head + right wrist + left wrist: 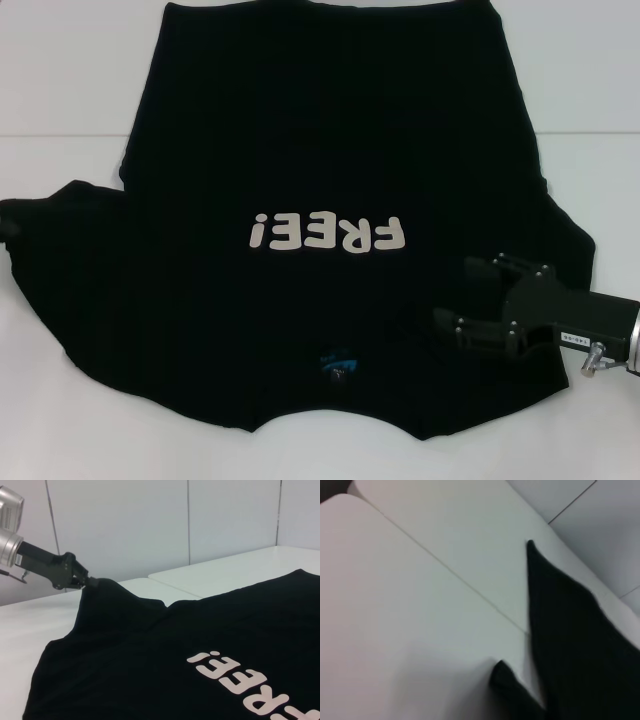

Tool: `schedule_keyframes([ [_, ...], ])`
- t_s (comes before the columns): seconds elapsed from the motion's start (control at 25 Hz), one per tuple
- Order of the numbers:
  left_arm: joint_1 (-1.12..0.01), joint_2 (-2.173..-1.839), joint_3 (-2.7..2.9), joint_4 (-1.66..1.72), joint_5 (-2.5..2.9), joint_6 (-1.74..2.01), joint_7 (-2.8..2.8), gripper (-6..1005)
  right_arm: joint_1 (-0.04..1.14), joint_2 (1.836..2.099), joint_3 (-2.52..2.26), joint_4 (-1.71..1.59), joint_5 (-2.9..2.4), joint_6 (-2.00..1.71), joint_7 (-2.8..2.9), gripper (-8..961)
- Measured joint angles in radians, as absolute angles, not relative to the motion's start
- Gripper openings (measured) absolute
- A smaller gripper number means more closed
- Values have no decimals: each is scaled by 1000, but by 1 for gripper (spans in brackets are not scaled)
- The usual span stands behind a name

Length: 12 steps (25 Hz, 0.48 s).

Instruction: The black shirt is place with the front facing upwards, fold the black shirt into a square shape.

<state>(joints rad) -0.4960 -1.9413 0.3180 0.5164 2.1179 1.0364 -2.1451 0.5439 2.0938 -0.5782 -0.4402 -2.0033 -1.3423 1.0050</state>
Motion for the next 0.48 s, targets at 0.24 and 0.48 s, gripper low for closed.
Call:
schedule_keyframes([
  [0.24, -519, -1954, 321, 527, 2025, 1101, -2096, -1, 541, 2094, -580, -436, -2003, -1342, 1006, 900],
  [0.48, -562, -1993, 332, 568, 1994, 1213, -2019, -2, 541, 2094, -581, -425, -2003, -1342, 1003, 900],
])
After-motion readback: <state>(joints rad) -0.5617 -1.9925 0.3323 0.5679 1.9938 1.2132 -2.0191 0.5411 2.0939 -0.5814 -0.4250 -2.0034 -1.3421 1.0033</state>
